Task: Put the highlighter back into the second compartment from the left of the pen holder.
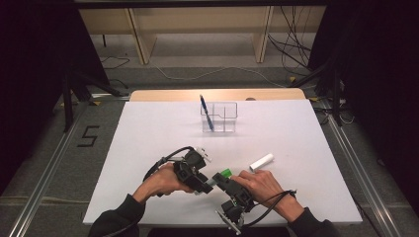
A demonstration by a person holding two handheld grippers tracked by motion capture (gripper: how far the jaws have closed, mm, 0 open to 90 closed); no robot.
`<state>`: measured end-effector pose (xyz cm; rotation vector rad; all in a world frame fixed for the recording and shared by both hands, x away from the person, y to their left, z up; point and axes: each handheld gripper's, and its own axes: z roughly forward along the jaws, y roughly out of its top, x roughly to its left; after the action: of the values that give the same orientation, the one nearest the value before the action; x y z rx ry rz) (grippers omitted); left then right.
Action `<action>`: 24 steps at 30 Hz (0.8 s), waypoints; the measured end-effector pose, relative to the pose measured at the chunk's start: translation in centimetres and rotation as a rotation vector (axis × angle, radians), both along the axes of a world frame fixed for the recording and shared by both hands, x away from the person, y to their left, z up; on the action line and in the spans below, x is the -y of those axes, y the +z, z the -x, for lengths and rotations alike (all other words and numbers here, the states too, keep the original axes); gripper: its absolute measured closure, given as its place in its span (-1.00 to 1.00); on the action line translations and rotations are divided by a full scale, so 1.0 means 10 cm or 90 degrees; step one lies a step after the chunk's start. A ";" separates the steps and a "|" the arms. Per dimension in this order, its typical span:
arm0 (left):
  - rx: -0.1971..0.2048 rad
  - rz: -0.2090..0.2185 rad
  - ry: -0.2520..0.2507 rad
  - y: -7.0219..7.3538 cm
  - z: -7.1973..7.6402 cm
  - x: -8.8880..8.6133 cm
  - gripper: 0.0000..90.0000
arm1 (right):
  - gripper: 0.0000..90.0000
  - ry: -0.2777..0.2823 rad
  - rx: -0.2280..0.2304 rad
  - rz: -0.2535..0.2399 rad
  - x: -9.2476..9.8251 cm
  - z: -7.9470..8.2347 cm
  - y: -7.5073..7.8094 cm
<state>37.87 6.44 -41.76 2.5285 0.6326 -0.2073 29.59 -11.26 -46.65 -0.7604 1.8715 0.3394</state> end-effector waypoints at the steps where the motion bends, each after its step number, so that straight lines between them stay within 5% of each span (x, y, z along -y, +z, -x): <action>1: -0.001 0.000 0.003 -0.01 0.00 0.01 0.24 | 0.50 0.001 0.001 0.001 0.00 0.00 0.00; 24: -0.022 -0.026 -0.040 -0.07 -0.05 0.12 0.55 | 0.50 0.018 0.005 0.015 -0.01 0.01 -0.02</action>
<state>38.38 5.19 -42.41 2.5912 0.5776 -0.2633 29.51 -11.13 -46.87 -0.8043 1.8625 0.3323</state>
